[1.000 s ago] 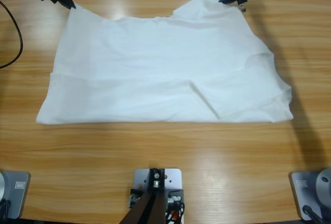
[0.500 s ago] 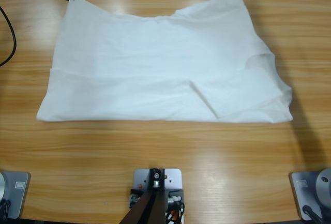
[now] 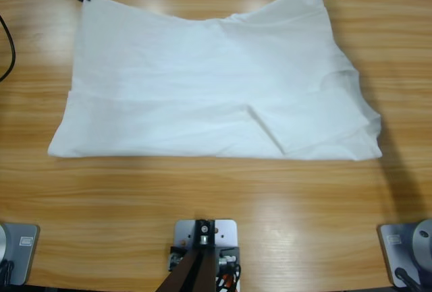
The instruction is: Fold clothes
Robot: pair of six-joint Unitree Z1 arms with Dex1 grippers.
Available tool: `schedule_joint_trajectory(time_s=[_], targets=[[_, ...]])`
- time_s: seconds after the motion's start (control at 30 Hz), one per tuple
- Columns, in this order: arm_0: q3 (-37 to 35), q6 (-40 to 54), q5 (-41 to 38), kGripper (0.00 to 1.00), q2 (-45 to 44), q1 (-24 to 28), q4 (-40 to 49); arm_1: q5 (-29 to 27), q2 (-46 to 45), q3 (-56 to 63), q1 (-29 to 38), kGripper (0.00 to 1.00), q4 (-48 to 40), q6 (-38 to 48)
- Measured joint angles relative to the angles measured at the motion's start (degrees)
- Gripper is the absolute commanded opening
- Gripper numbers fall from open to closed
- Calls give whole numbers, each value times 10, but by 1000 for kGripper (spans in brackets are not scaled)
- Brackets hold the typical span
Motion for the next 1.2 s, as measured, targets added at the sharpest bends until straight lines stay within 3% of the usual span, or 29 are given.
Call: schedule_joint_trajectory(time_s=[0.37, 0.73, 1.2], targets=[[37, 0, 12, 0, -12, 17, 0, -3, -62, 1, 1, 0, 2, -13], [86, 0, 15, 0, -38, 18, 0, -8, -139, 6, 5, 0, 4, -87], [172, 7, -8, 0, -98, 15, 0, -8, -160, 167, 5, 0, 4, -140]])
